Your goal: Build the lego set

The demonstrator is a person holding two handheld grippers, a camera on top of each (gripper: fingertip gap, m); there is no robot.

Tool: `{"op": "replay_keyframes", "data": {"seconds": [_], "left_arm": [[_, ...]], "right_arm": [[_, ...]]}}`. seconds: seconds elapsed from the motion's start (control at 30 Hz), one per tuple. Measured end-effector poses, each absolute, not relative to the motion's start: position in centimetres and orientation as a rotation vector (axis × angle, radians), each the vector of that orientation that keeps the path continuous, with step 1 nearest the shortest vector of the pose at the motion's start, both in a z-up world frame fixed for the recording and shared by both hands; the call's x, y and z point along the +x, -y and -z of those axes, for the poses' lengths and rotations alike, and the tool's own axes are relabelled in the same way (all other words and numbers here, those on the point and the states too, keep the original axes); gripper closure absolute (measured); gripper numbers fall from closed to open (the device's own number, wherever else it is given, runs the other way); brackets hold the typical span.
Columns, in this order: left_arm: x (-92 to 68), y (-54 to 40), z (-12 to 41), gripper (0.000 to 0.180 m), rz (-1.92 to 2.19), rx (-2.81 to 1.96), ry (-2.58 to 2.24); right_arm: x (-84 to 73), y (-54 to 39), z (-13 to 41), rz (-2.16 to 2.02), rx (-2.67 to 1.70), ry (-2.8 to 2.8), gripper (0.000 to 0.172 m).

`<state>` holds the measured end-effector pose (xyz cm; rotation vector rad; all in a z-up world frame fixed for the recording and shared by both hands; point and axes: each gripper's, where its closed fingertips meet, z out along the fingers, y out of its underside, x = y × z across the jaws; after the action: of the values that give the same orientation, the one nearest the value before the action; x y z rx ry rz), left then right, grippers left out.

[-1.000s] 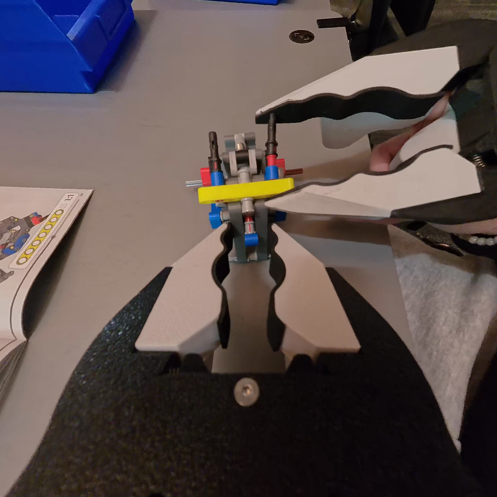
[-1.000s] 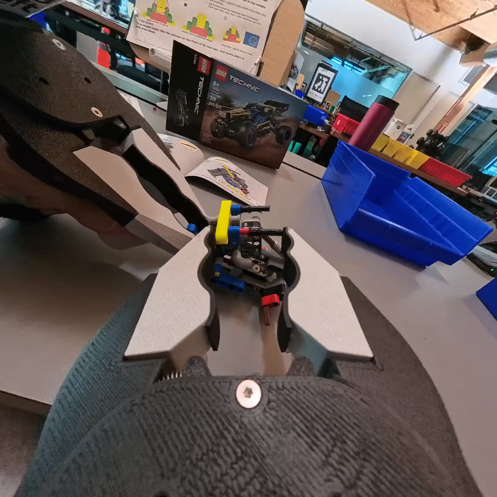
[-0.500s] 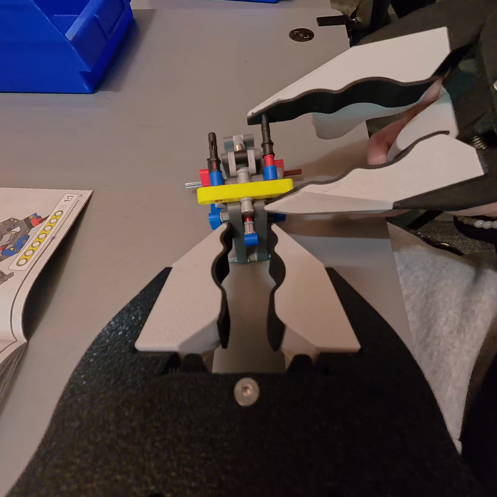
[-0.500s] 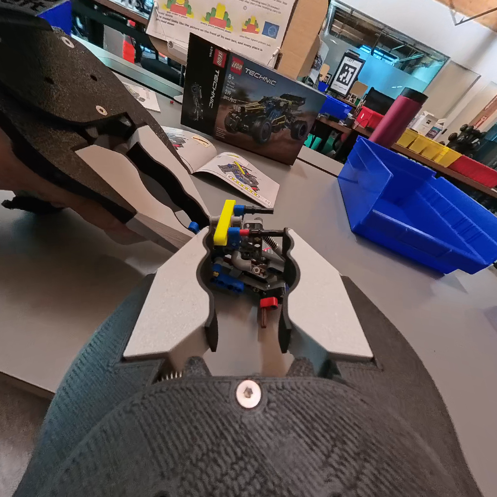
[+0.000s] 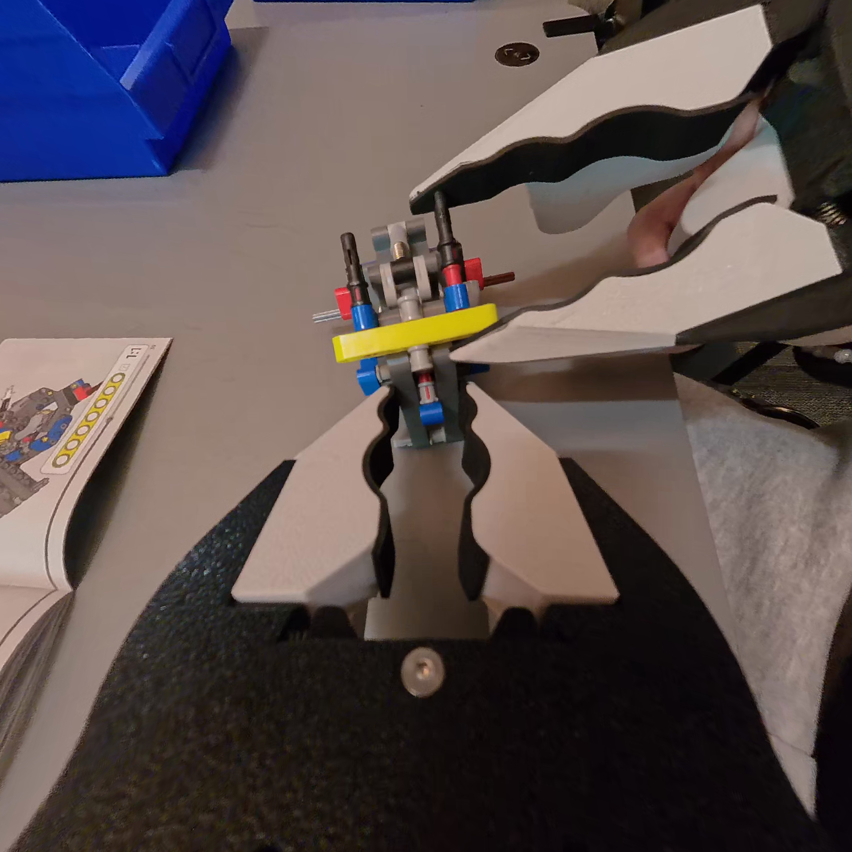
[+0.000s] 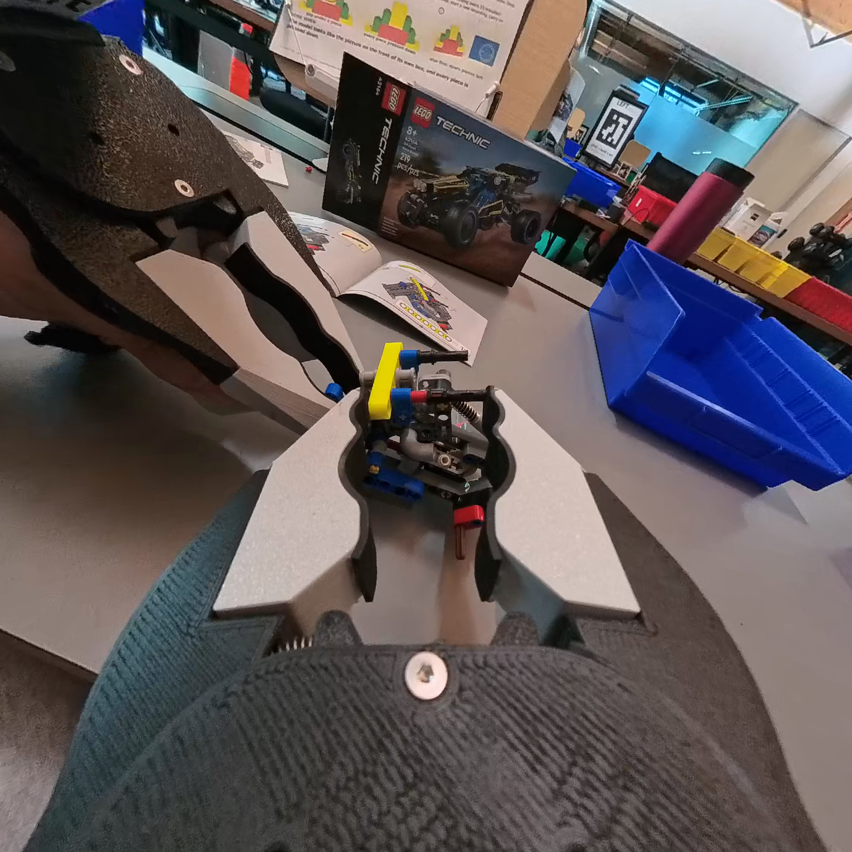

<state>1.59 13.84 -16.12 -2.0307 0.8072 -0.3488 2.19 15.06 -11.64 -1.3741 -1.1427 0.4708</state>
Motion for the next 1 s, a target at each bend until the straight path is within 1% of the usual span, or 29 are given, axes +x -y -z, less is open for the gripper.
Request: {"op": "replay_keyframes", "data": {"seconds": [0.1, 0.17, 0.27, 0.3, 0.37, 0.43, 0.5, 0.57, 0.63, 0.73, 0.77, 0.93, 1.0], "left_arm": [[1.7, -13.9, 16.2, 0.157, 0.363, -2.046, -0.800], [2.0, -13.9, 16.3, 0.158, 0.411, -2.061, -0.785], [2.2, -13.7, 16.3, 0.156, 0.427, -2.038, -0.808], [2.2, -13.6, 16.3, 0.148, 0.426, -2.033, -0.815], [1.9, -13.3, 16.4, 0.140, 0.415, -2.030, -0.843], [0.9, -13.1, 16.6, 0.135, 0.354, -2.032, -0.866], [0.0, -12.9, 15.8, 0.137, 0.255, -1.956, -0.908], [0.3, -12.5, 13.4, 0.148, 0.141, -1.749, -0.973], [1.2, -11.9, 12.0, 0.150, -0.012, -1.554, -1.091], [2.1, -12.1, 12.5, 0.147, -0.271, -1.389, -1.281], [2.3, -12.3, 12.4, 0.151, -0.315, -1.343, -1.294], [3.2, -12.9, 12.3, 0.155, -0.449, -1.198, -1.343], [3.6, -12.8, 12.9, 0.155, -0.464, -1.162, -1.397]], "right_arm": [[2.3, -15.3, 11.8, -0.489, -1.398, 1.127, 0.124], [2.6, -15.6, 12.2, -0.578, -1.481, 1.078, 0.123], [2.8, -15.4, 12.2, -0.591, -1.456, 1.088, 0.123], [2.9, -15.3, 12.1, -0.582, -1.439, 1.095, 0.123], [3.1, -14.8, 11.6, -0.623, -1.399, 1.107, 0.114], [3.7, -13.8, 10.6, -0.704, -1.344, 1.141, 0.115], [4.9, -13.7, 10.0, -0.682, -1.315, 1.168, 0.118], [5.8, -14.1, 10.4, -0.641, -1.334, 1.211, 0.127], [5.9, -14.2, 11.2, -0.620, -1.351, 1.275, 0.128], [5.4, -14.6, 11.5, -0.661, -1.343, 1.263, 0.134], [5.3, -14.8, 11.3, -0.690, -1.347, 1.233, 0.136], [4.5, -14.9, 11.4, -0.754, -1.349, 1.203, 0.134], [4.5, -15.0, 11.7, -0.753, -1.358, 1.212, 0.140]]}}
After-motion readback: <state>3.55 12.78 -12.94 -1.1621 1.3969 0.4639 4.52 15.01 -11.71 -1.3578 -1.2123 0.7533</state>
